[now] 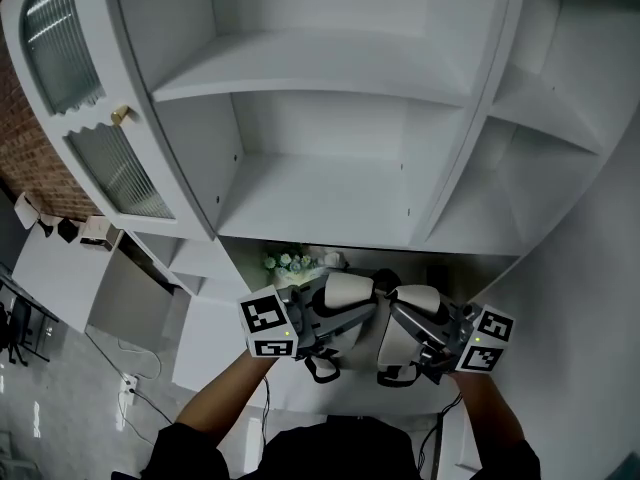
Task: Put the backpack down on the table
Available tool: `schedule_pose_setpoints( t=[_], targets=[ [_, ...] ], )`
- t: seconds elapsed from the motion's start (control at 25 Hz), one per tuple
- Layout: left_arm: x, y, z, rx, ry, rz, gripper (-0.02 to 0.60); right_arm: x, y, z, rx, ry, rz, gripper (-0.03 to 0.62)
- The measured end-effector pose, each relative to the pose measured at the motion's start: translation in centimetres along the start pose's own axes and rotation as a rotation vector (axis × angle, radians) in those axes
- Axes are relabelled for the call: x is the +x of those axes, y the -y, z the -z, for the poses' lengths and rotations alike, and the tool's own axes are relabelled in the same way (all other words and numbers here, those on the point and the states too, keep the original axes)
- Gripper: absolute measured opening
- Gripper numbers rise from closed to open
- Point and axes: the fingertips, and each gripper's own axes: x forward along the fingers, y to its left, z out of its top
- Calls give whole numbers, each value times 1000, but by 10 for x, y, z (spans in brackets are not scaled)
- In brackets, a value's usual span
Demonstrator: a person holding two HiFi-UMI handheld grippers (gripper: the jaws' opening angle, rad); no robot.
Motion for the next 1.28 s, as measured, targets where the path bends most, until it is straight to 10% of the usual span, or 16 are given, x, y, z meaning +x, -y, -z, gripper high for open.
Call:
schedule_pose_setpoints(
  t=[1.28],
  targets=[
    [-24,19,118,-148,-129,-20,63,-9,4,110,65,-61,148,52]
  ],
)
